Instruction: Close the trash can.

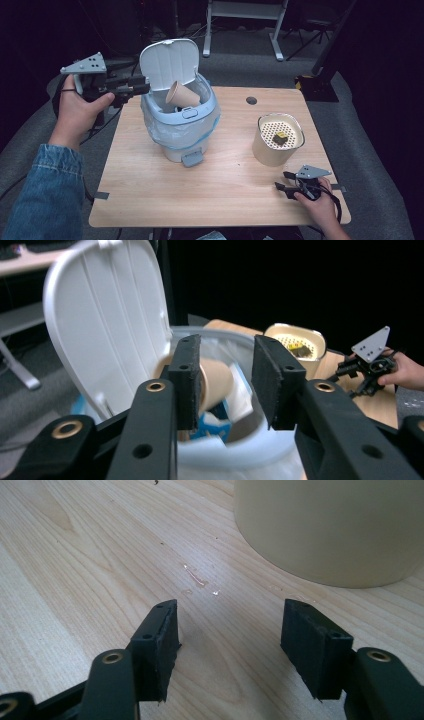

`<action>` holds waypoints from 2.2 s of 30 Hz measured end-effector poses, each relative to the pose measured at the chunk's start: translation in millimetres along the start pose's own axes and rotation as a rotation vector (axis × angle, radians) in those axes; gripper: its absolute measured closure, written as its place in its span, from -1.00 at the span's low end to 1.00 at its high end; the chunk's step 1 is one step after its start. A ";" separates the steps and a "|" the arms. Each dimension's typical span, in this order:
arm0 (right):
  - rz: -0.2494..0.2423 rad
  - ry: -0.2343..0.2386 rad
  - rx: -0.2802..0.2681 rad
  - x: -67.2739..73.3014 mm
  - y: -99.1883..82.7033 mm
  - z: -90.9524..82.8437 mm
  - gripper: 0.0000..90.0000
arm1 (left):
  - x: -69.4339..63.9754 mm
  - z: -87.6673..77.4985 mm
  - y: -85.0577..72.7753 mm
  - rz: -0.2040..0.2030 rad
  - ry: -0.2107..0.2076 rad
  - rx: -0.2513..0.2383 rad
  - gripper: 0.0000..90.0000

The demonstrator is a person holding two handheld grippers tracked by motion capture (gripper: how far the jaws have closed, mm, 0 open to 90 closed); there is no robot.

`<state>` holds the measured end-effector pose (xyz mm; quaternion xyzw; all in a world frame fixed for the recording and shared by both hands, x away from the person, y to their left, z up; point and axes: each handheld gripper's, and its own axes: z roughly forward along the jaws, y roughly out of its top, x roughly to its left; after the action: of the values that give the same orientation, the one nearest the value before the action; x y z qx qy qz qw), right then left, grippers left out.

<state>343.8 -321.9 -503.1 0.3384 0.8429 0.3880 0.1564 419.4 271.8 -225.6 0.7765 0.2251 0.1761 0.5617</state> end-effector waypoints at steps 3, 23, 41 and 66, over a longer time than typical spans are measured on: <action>0.003 0.001 0.001 -0.2 0.0 0.0 -0.10 | 6.1 2.3 9.5 -0.005 -0.018 -0.024 0.50; 0.003 -0.001 -0.001 0.2 0.0 0.1 -0.10 | 53.3 18.8 56.3 -0.103 0.101 -0.073 0.63; 0.002 -0.001 -0.001 0.2 0.0 0.0 -0.10 | 60.8 32.2 43.4 -0.157 0.034 -0.050 0.86; 0.001 -0.003 -0.001 0.5 -0.1 0.0 -0.11 | 80.0 43.1 32.4 -0.216 0.123 -0.026 0.97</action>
<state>343.4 -321.6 -503.1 0.3395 0.8423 0.3879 0.1576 514.0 272.7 -206.4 0.7281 0.3391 0.1645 0.5725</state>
